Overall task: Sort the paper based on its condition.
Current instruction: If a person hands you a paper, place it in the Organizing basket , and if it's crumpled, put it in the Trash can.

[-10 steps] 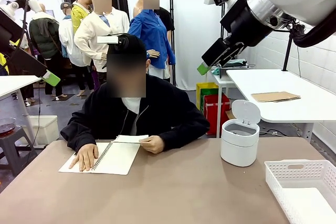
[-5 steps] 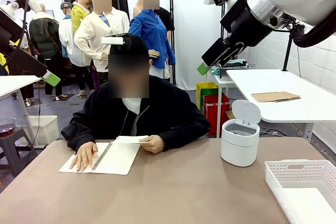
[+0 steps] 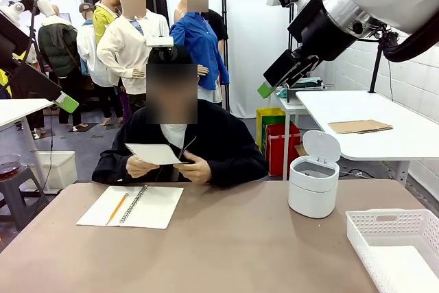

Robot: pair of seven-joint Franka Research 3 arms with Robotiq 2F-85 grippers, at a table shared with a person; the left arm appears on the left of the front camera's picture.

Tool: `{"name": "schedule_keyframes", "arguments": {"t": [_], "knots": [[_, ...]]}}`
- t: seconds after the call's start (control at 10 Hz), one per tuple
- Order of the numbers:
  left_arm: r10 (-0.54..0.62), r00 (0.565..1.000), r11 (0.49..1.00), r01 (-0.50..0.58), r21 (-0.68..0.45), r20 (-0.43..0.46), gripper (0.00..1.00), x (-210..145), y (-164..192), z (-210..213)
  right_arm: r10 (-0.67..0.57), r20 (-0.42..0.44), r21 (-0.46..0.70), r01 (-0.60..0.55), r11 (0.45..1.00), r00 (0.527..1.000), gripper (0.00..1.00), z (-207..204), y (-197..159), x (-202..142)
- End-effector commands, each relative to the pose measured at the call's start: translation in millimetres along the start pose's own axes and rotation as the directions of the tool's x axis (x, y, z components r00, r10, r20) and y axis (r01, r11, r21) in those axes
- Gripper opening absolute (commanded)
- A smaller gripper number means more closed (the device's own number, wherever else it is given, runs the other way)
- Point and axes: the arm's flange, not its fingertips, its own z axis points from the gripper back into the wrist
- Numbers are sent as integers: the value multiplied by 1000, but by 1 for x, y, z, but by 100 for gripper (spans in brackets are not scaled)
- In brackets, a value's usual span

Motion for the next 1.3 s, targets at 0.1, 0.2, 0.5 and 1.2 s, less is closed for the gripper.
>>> {"name": "schedule_keyframes", "arguments": {"t": [0.1,0.2,0.5,1.2], "knots": [[-1,1000,1000,1,0,-1,100,-1,0,1,-1,-2,2,1,1000,1000,100,-2,-1,2],[-1,1000,1000,1,0,-1,100,-1,0,1,-1,-2,2,1,1000,1000,100,-2,-1,2],[-1,1000,1000,1,0,-1,100,-1,0,1,-1,-2,2,1,1000,1000,100,-2,-1,2],[-1,1000,1000,1,0,-1,100,-1,0,1,-1,-2,2,1,1000,1000,100,-2,-1,2]]}}
